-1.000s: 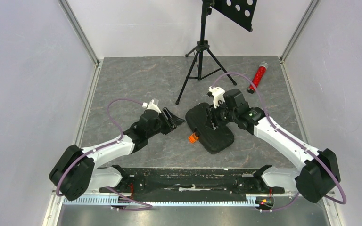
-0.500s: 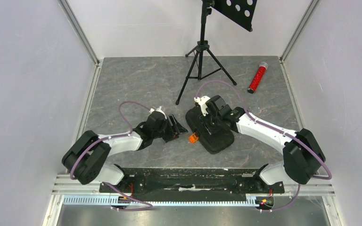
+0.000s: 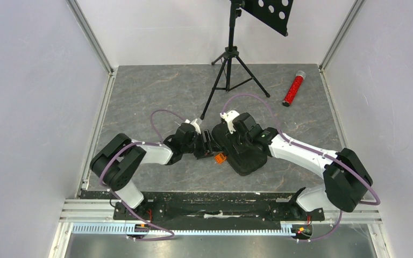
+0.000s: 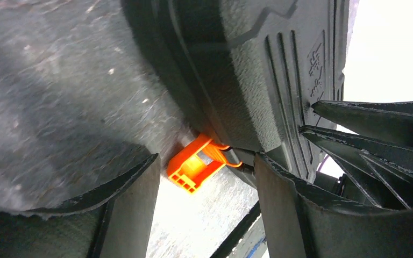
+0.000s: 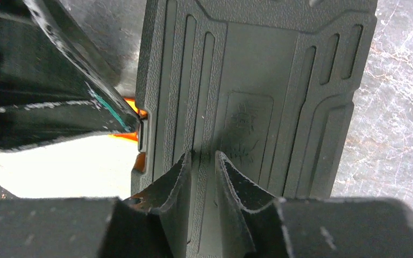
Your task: Pack the tool kit
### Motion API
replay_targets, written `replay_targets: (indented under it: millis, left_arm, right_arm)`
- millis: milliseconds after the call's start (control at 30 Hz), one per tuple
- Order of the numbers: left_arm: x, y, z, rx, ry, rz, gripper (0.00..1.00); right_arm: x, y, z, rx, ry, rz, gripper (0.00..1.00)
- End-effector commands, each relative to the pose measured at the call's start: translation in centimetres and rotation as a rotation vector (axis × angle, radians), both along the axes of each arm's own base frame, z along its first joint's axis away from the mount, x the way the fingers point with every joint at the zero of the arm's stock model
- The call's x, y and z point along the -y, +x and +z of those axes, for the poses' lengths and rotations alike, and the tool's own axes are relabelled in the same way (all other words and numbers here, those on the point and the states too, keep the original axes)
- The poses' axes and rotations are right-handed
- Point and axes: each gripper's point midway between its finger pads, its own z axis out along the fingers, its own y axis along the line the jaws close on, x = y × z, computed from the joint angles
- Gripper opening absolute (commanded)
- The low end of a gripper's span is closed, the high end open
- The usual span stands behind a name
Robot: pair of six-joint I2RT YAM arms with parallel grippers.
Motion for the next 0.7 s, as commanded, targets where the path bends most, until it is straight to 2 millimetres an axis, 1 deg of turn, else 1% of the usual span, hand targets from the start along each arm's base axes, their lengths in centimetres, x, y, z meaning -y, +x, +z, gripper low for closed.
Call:
replay_targets:
  millis: [0,133,233,300,467,600,667]
  left_arm:
    - [1.7,0.7,0.5,0.101,-0.016,-0.122,0.71]
    - [2.6,0.1,0.5,0.099,-0.060,-0.186,0.71]
    - [3.3,-0.9,1.3,0.085,-0.139,-0.215,0.69]
    - [3.8,-1.4,2.6,0.073,-0.207,-0.228,0.67]
    - [4.6,-1.8,5.9,0.061,-0.338,-0.227,0.61]
    - [4.8,-1.7,7.3,0.068,-0.372,-0.221,0.57]
    - [4.8,-1.6,7.5,0.069,-0.376,-0.217,0.56]
  right_arm:
    - [4.5,-4.5,-6.2,-0.202,-0.219,0.001,0.24]
    - [4.4,-4.3,-6.0,-0.196,-0.218,0.006,0.24]
    - [4.3,-4.4,-6.0,-0.197,-0.216,0.008,0.24]
    - [4.3,-4.4,-6.1,-0.198,-0.214,0.008,0.24]
    - [4.1,-4.3,-6.2,-0.203,-0.209,0.012,0.24]
    - [4.1,-4.3,-6.2,-0.202,-0.208,0.014,0.24]
    - [4.1,-4.3,-6.1,-0.200,-0.207,0.014,0.24]
